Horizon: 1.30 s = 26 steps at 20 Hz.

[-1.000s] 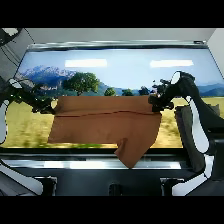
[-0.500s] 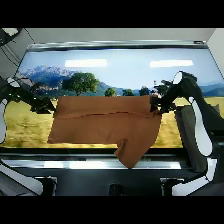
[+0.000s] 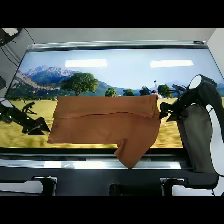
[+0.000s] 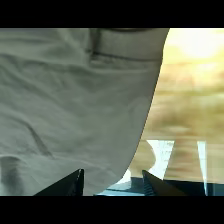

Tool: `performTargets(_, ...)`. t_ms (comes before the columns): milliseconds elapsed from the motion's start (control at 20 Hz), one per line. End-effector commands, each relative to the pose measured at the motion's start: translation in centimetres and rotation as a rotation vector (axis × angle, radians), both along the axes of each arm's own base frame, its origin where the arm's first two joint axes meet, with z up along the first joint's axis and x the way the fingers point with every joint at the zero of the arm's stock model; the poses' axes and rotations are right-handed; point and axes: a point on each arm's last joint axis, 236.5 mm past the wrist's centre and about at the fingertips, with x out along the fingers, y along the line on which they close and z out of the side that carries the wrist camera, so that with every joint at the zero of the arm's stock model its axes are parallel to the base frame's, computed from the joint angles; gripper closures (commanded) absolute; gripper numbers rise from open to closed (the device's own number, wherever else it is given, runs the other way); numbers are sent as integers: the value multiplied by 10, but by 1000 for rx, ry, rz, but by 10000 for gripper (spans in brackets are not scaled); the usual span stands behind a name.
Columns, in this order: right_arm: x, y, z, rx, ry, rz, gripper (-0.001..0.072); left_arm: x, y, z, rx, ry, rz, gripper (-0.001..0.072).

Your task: Fold the shirts.

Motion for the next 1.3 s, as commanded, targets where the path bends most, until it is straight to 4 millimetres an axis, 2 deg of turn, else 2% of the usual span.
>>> performTargets(0,-10,3,7,12,-13,31,268,-37,-14,-25,-45,18,30,271)
performTargets(100,-13,3,8,14,-7,40,268,-34,-20,-29,-60,0,43,271)
performTargets(250,-18,2,8,7,15,47,268,-30,-22,-29,-65,-15,57,367)
performTargets(400,-32,15,6,60,20,35,260,-29,-24,-29,-72,-14,69,657)
performTargets(450,-44,25,1,93,16,30,257,-28,-25,-28,-76,-17,72,681)
performTargets(550,-80,37,-20,125,32,-10,209,-26,-27,-27,-86,-29,67,682)
performTargets(650,-113,56,-43,181,55,-78,212,-26,-26,-26,-88,-41,49,681)
performTargets(750,-129,82,-52,292,55,-135,214,-26,-26,-26,-87,-44,49,682)
performTargets(850,-142,87,-67,303,76,-173,222,-26,-26,-26,-86,-44,49,682)
performTargets(950,-138,90,-77,312,57,-237,274,-25,-25,-26,-85,-52,40,681)
performTargets(1000,-136,96,-77,339,48,-258,274,-25,-25,-26,-85,-52,40,681)
performTargets(1150,-139,92,-86,318,43,-273,274,-25,-25,-26,-85,-52,40,682)
performTargets(1250,-132,91,-91,313,17,-311,292,-25,-25,-26,-85,-52,41,682)
